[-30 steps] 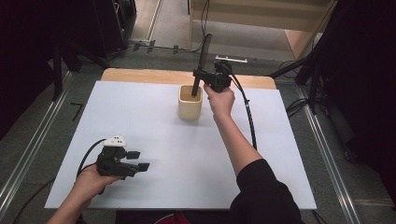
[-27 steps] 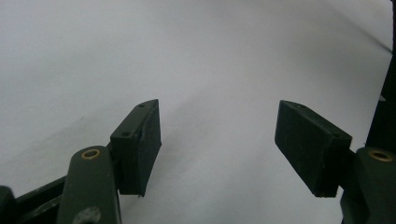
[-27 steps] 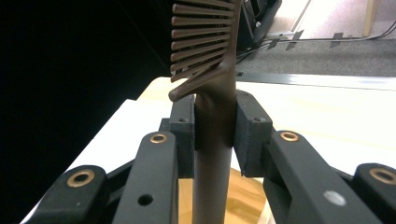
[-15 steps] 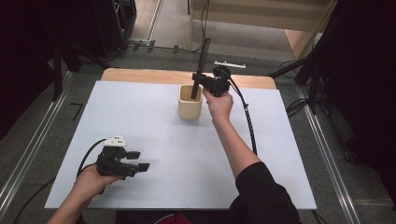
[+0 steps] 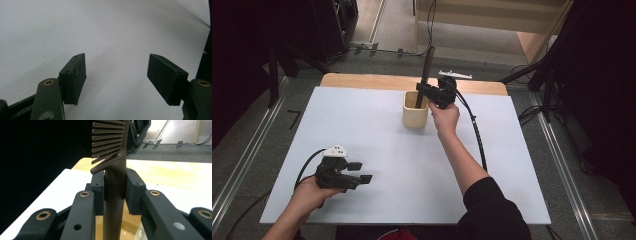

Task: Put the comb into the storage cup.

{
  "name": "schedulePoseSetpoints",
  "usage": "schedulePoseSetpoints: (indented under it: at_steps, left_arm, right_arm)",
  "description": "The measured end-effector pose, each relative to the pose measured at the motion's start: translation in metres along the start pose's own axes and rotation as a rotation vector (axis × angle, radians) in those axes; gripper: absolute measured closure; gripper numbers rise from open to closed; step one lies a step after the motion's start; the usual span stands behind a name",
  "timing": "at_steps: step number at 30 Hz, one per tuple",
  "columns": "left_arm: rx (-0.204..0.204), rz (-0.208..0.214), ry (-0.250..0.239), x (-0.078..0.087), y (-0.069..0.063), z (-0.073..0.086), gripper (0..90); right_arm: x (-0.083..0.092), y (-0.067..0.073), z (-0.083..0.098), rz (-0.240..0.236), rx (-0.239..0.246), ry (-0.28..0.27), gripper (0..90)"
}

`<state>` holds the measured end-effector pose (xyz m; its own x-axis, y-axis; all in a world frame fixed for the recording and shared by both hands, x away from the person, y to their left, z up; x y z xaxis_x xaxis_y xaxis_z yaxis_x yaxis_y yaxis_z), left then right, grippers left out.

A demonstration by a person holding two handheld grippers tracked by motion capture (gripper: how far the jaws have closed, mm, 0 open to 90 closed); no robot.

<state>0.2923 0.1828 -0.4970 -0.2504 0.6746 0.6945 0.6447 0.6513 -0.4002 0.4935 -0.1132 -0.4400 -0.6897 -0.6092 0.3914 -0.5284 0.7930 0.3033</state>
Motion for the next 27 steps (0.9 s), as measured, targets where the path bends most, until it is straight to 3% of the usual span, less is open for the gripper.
schedulePoseSetpoints:
  at_steps: [8, 17, 18, 20, 22, 24, 27]
  left_arm:
    - [0.001, 0.001, -0.001, 0.0, 0.0, 0.0, 32.7]
    - [0.001, 0.004, 0.002, 0.0, 0.0, 0.0, 32.7]
    - [-0.001, 0.004, 0.001, 0.0, 0.0, 0.0, 32.7]
    - [-0.003, 0.002, 0.001, 0.0, 0.0, 0.0, 32.7]
    - [-0.002, 0.003, -0.001, -0.001, 0.0, 0.0, 32.7]
    - [-0.001, 0.003, 0.002, -0.001, -0.001, 0.0, 32.7]
    - [-0.002, 0.002, 0.0, -0.001, -0.001, 0.0, 32.7]
  right_arm:
    - [0.0, 0.002, 0.005, 0.0, 0.017, -0.029, 69.7]
    - [-0.003, 0.005, 0.013, -0.003, 0.044, -0.016, 68.6]
    - [-0.003, 0.005, 0.014, -0.001, 0.058, -0.015, 63.7]
    - [-0.002, 0.008, 0.014, -0.008, 0.091, -0.047, 35.8]
    - [0.001, 0.011, 0.015, 0.031, 0.128, -0.037, 18.2]
    - [0.001, 0.013, 0.018, 0.042, 0.162, -0.01, 12.5]
    - [0.003, 0.012, 0.021, 0.035, 0.151, 0.006, 12.4]
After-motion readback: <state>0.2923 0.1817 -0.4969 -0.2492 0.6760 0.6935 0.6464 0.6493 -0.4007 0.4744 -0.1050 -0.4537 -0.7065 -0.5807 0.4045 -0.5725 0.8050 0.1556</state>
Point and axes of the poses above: each handheld gripper's, and its own axes: x roughly backward along the jaws, z roughly out of its underside, y roughly to its left, the point moved 4 cm from there along -x, roughly forward along the jaws, and after that the axes turned 9 degrees about x, right-handed, at the moved point
